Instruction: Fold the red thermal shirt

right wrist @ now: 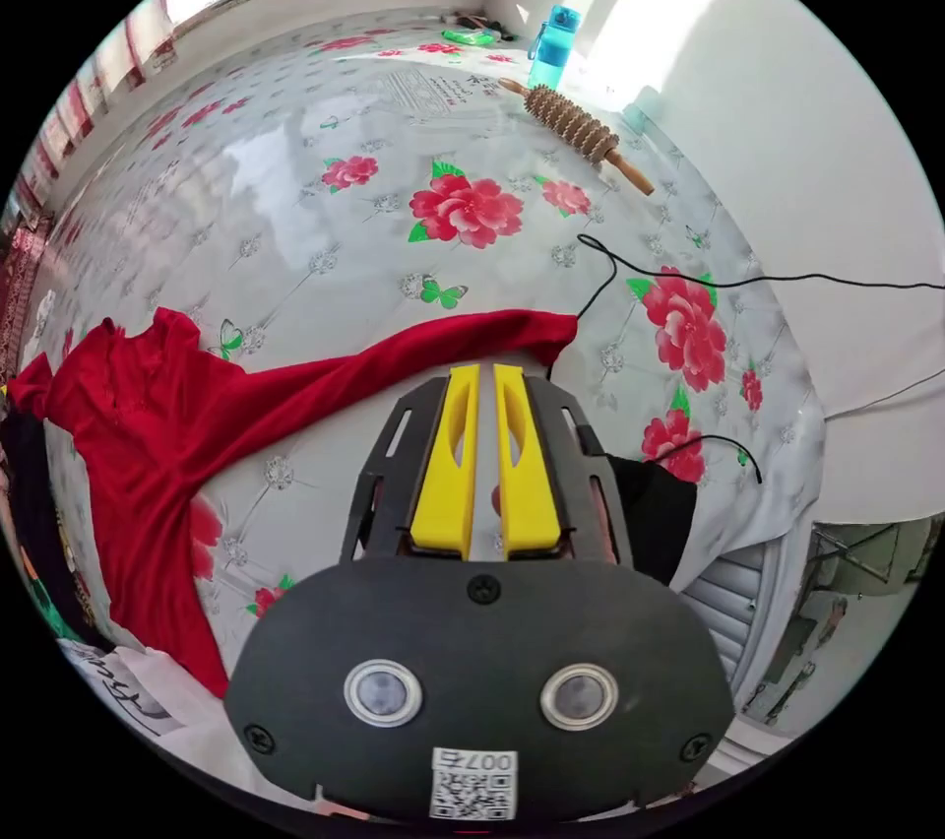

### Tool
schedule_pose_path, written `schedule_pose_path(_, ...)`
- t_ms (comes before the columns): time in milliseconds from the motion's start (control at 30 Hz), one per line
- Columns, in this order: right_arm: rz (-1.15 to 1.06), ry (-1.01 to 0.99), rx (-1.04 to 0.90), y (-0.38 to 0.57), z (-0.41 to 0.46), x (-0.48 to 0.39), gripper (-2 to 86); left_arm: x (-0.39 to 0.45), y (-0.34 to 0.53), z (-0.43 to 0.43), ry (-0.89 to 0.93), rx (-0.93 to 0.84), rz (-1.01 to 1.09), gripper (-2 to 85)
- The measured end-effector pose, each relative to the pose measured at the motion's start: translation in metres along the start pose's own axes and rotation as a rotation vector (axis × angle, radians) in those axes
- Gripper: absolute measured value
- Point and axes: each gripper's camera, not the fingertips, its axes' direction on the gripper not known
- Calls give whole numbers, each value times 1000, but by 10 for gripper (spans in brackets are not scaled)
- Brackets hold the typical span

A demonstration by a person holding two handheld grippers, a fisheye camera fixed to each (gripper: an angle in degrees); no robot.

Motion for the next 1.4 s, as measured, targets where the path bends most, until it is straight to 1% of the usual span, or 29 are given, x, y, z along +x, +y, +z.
schedule_pose_path(33, -5, -1, 5, 4, -2, -2, 2, -12, -6, -3, -17, 5, -27, -5)
schedule_pose_path(100, -23, -18, 65, 17, -18, -15, 0, -21, -14, -1, 32, -36, -42, 2)
schedule_pose_path(133, -30, -29, 85, 19, -23, -20, -1, -20, -18, 3, 86, -71, -20, 27)
schedule_pose_path(167, -56, -72, 117, 20, -32, -34, -1, -17, -17, 5, 96, -77, -3, 71)
schedule_pose_path(233, -120, -146, 149, 17, -44, -66, -1, -12, -10, 6, 51, -56, 15, 86)
schedule_pose_path(300, -234, -244, 200, 12, -61, -122, 0, -14, 1, 9, 7, -43, 13, 86)
schedule_pose_path(333, -264, -266, 211, 11, -65, -138, 0, -17, 10, 14, 6, -47, 14, 84)
schedule_pose_path(400, -397, -359, 250, 8, -82, -205, 1, -25, 26, 24, 11, -68, 6, 84)
schedule_pose_path(433, -430, -379, 254, 8, -85, -223, 1, -32, 39, 33, 0, -89, 4, 85)
schedule_pose_path(500, -564, -461, 232, 11, -93, -292, 3, -40, 58, 51, -15, -142, 31, 87)
schedule_pose_path(600, -680, -566, 176, 28, -101, -362, 4, -45, 87, 87, -73, -250, 131, 92)
schedule_pose_path(633, -693, -589, 166, 33, -102, -372, 4, -43, 92, 102, -112, -285, 182, 95)
schedule_pose_path(700, -728, -647, 130, 57, -107, -403, 5, -36, 93, 123, -168, -311, 268, 97)
schedule_pose_path(800, -760, -608, 110, 86, -111, -423, 6, -21, 87, 163, -288, -365, 419, 83)
schedule_pose_path(833, -766, -588, 111, 90, -112, -424, 6, -16, 84, 168, -301, -326, 466, 63)
schedule_pose_path(867, -773, -550, 112, 98, -115, -425, 6, -12, 82, 184, -366, -372, 505, 25)
schedule_pose_path(900, -768, -525, 110, 102, -117, -424, 6, -9, 81, 188, -389, -376, 544, 6)
schedule_pose_path(933, -762, -520, 108, 104, -118, -422, 6, -3, 79, 194, -432, -392, 622, -1)
schedule_pose_path(967, -742, -517, 104, 105, -121, -417, 6, -2, 76, 196, -424, -420, 667, -5)
schedule_pose_path(1000, -711, -515, 99, 105, -124, -411, 5, -4, 73, 193, -392, -429, 667, -6)
schedule_pose_path(1067, -662, -522, 96, 106, -128, -401, 4, -28, 56, 164, -172, -439, 588, -9)
schedule_pose_path(1100, -630, -530, 96, 108, -131, -394, 2, -36, 52, 155, -104, -450, 560, -9)
schedule_pose_path(1167, -591, -538, 101, 112, -135, -385, 1, -77, 32, 112, 250, -479, 442, -9)
schedule_pose_path(1200, -577, -540, 101, 116, -137, -381, 0, -89, 26, 101, 358, -482, 412, -9)
schedule_pose_path(1267, -571, -537, 96, 122, -140, -378, -1, -147, 0, 62, 704, -386, 264, -9)
schedule_pose_path(1300, -575, -533, 90, 126, -141, -379, -1, -163, -8, 56, 770, -358, 213, -9)
schedule_pose_path(1333, -578, -532, 87, 128, -142, -379, -1, -198, -22, 51, 855, -291, 86, -8)
schedule_pose_path(1367, -580, -531, 86, 131, -143, -379, 0, -234, -35, 55, 862, -229, -77, -8)
schedule_pose_path(1400, -580, -534, 84, 133, -145, -380, 1, -251, -39, 60, 838, -208, -164, -7)
